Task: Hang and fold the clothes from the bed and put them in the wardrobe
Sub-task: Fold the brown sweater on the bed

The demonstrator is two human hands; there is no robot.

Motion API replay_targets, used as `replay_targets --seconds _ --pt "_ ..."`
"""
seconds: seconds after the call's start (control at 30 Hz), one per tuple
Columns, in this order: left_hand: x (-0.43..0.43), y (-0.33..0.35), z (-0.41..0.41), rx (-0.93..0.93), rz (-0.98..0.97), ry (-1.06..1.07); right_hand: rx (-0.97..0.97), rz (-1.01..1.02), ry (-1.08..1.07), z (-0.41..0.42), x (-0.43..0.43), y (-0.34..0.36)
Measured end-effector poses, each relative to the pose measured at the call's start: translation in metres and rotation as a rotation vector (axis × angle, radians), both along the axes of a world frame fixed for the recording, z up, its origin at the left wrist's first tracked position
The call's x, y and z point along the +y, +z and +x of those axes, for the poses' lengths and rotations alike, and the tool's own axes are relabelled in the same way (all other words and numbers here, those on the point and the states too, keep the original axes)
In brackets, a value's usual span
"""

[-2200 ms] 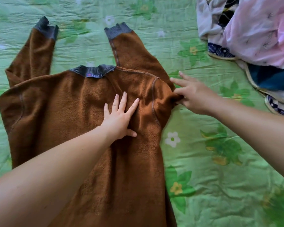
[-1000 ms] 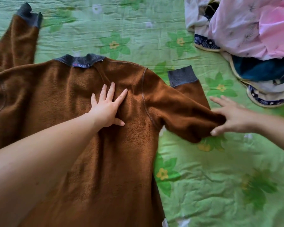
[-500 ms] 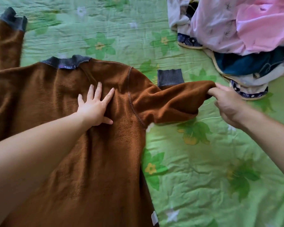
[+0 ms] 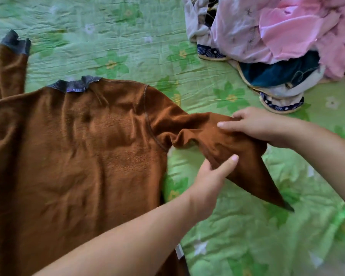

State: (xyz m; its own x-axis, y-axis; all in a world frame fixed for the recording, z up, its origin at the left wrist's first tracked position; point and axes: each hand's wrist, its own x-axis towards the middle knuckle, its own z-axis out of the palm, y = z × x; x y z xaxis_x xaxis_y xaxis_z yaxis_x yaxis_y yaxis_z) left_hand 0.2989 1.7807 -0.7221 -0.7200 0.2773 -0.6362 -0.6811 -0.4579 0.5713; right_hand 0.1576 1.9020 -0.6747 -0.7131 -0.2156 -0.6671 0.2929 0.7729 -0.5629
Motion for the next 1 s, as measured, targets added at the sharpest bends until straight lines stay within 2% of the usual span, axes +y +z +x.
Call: replay_targets --seconds 0.1,0.17,0.23,0.3,0.37,0.47,0.57,0.6,0.67,0.73,0.8,0.87,1.0 --pt "0.02 -0.004 0.002 -0.205 0.106 0.185 -0.364 -0.269 -0.137 0.024 0.041 -0.001" --pt "0.026 -0.01 0.013 -0.264 0.111 0.212 -0.466 -0.285 -0.166 0.052 0.065 -0.013" --pt "0.027 -0.019 0.028 -0.3 0.08 0.239 -0.481 -0.265 -0.227 0.086 0.08 -0.025" --pt "0.023 -0.028 0.044 -0.328 0.0 0.271 -0.408 -0.26 -0.259 0.111 0.084 -0.035" --pt "0.015 -0.032 0.06 -0.314 -0.122 0.25 -0.239 -0.222 -0.229 0.124 0.078 -0.037" --pt "0.0 -0.025 0.088 -0.158 -0.291 0.161 0.042 -0.134 -0.162 0.135 0.051 -0.025" --pt "-0.022 -0.004 0.113 -0.033 -0.531 0.072 0.087 -0.247 -0.157 0.15 0.013 -0.004" --pt "-0.031 0.004 0.119 -0.036 -0.476 0.069 0.053 -0.305 -0.156 0.157 -0.003 0.003" --pt "-0.054 0.018 0.129 -0.15 -0.147 0.116 -0.035 -0.408 -0.129 0.175 -0.038 0.014" --pt "-0.082 0.026 0.138 -0.236 0.05 0.145 -0.136 -0.489 -0.059 0.199 -0.076 0.017" --pt "-0.109 0.027 0.148 -0.232 0.058 0.149 -0.278 -0.52 -0.009 0.222 -0.107 0.013" --pt "-0.131 0.023 0.158 -0.243 -0.026 0.141 -0.357 -0.537 -0.071 0.238 -0.124 0.006" --pt "-0.168 0.012 0.171 -0.276 -0.095 0.155 0.214 -0.166 -0.252 0.256 -0.119 -0.026"
